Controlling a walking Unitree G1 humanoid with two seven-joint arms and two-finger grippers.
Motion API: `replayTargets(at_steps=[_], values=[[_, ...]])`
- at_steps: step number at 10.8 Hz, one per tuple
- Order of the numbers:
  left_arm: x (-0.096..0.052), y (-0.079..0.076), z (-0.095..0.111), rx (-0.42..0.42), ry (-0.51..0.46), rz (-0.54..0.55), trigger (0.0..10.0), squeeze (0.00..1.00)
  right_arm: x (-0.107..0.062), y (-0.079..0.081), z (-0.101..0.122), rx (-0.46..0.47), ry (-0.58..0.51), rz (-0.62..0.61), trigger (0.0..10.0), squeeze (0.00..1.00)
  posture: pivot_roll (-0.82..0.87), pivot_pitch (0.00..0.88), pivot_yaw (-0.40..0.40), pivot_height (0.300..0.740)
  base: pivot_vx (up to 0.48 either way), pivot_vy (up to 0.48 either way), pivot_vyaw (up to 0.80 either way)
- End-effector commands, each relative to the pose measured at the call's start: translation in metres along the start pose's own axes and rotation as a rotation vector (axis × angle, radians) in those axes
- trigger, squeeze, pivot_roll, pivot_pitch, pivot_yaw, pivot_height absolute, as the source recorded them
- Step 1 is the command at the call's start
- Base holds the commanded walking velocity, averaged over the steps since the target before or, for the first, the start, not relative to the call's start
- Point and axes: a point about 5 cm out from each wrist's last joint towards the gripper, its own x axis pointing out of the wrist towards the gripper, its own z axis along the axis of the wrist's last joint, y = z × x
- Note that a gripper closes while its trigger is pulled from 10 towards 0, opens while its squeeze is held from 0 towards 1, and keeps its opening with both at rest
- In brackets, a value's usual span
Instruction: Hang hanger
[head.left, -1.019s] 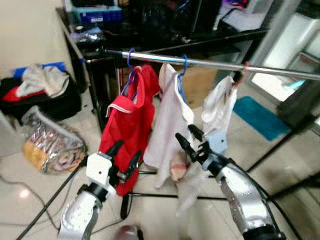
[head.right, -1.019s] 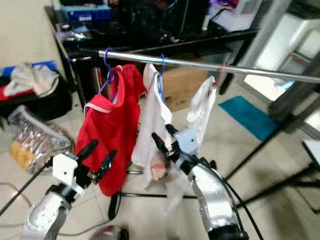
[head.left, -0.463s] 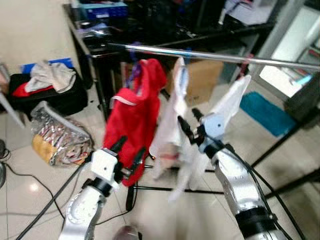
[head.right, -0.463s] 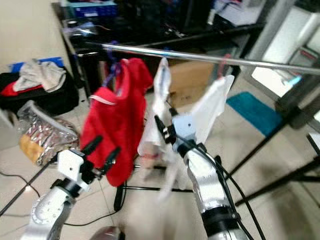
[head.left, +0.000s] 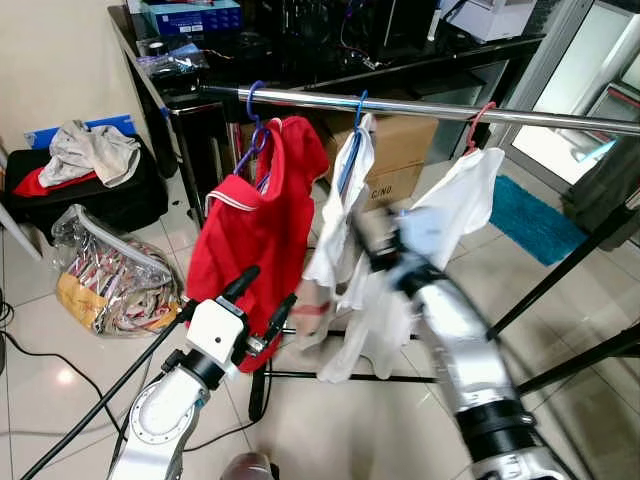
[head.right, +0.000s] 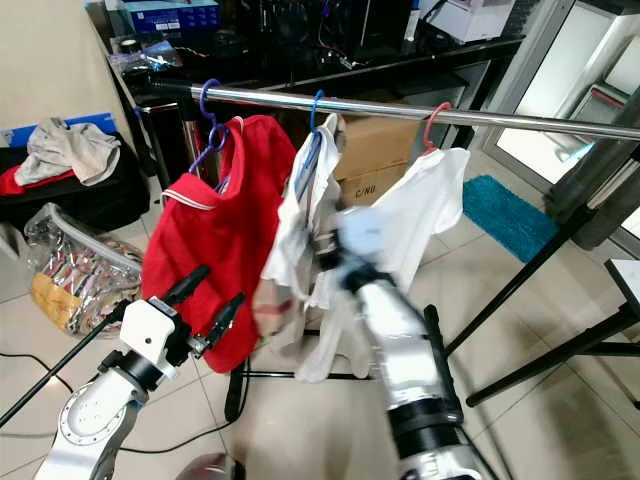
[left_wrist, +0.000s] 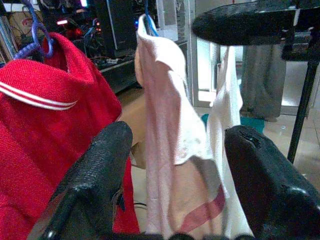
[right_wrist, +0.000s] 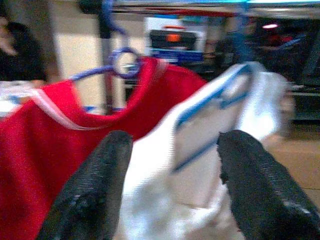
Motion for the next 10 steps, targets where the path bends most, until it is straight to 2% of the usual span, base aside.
replayTargets(at_steps=[1, 2, 3, 4, 6, 7, 9, 10], values=[[0.000, -0.004, -0.002, 0.020, 0.007, -0.032, 10.0, 0.00, 0.008, 0.006, 0.005, 0.023, 0.017, 0.077, 10.0, 1.00, 0.29, 0.018, -0.057, 0.740, 0.000, 0.000, 0.00], [-0.001, -0.007, -0.002, 0.025, 0.007, -0.042, 10.0, 0.00, 0.011, 0.009, 0.001, 0.030, 0.048, 0.106, 10.0, 0.94, 0.29, 0.022, -0.055, 0.740, 0.000, 0.000, 0.00], [-0.002, -0.011, -0.003, 0.028, 0.009, -0.052, 10.0, 0.00, 0.016, 0.017, -0.001, 0.033, 0.081, 0.137, 10.0, 0.26, 0.29, 0.027, -0.054, 0.740, 0.000, 0.000, 0.00], [-0.002, -0.012, -0.003, 0.025, 0.009, -0.051, 10.0, 0.00, 0.018, 0.022, -0.003, 0.020, 0.104, 0.152, 10.0, 0.00, 0.29, 0.029, -0.053, 0.740, 0.000, 0.000, 0.00], [-0.002, -0.014, -0.003, 0.021, 0.006, -0.046, 10.0, 0.00, 0.026, 0.028, -0.002, 0.016, 0.094, 0.170, 10.0, 0.00, 0.30, 0.031, -0.051, 0.740, 0.000, 0.000, 0.00], [-0.002, -0.014, -0.004, 0.020, 0.007, -0.043, 10.0, 0.00, 0.029, 0.036, -0.002, 0.050, 0.086, 0.218, 10.0, 0.00, 0.30, 0.029, -0.050, 0.740, 0.000, 0.000, 0.00], [0.001, -0.012, -0.004, 0.014, 0.006, -0.029, 10.0, 0.00, 0.031, 0.035, -0.003, 0.052, 0.081, 0.206, 10.0, 0.00, 0.30, 0.027, -0.050, 0.740, 0.000, 0.000, 0.00], [0.002, -0.010, -0.005, 0.005, 0.005, -0.009, 10.0, 0.00, 0.031, 0.037, 0.002, 0.062, 0.040, 0.236, 10.0, 0.00, 0.29, 0.024, -0.047, 0.740, 0.000, 0.000, 0.00]])
